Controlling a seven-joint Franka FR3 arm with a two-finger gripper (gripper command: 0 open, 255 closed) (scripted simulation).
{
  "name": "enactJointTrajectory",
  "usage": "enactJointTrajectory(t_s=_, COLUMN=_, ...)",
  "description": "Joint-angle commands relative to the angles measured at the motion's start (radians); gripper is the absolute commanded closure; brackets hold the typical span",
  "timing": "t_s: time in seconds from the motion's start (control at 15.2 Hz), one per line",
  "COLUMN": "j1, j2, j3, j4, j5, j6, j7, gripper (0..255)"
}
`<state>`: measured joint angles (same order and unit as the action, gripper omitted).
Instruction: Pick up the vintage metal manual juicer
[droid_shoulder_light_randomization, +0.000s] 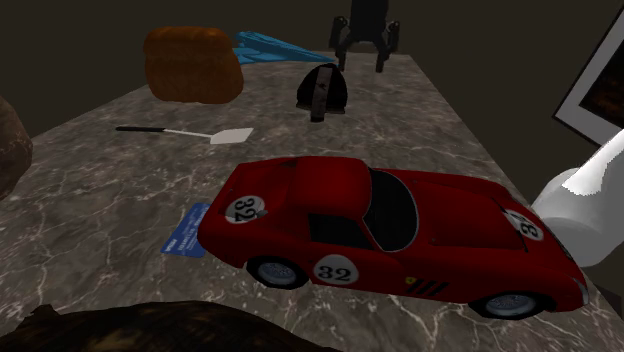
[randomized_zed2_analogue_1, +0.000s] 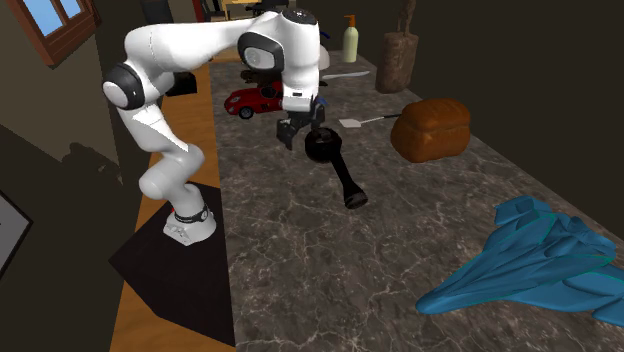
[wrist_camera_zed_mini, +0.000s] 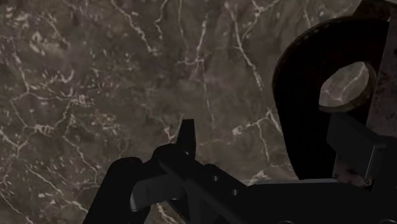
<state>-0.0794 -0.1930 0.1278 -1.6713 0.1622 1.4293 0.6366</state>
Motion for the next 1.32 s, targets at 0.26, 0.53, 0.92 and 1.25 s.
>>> enactJointTrajectory(t_s=0.26, j1=-0.014, j2=0.369, j3=0.0, j4=0.491, j5=0.062, j6=-0.19, j7=0.336, gripper=0)
enactJointTrajectory(t_s=0.53, j1=-0.017, j2=0.442, j3=-0.008, j4=0.568, j5=0.081, j6=-0.208, j7=0.399, gripper=0)
enactJointTrajectory(t_s=0.92, j1=-0.018, j2=0.391, j3=-0.011, j4=0.417, j5=0.08, j6=-0.111, j7=0.372, gripper=0)
enactJointTrajectory(t_s=1.25, j1=-0.018, j2=0.393, j3=-0.011, j4=0.421, j5=0.079, j6=-0.112, j7=0.373, gripper=255)
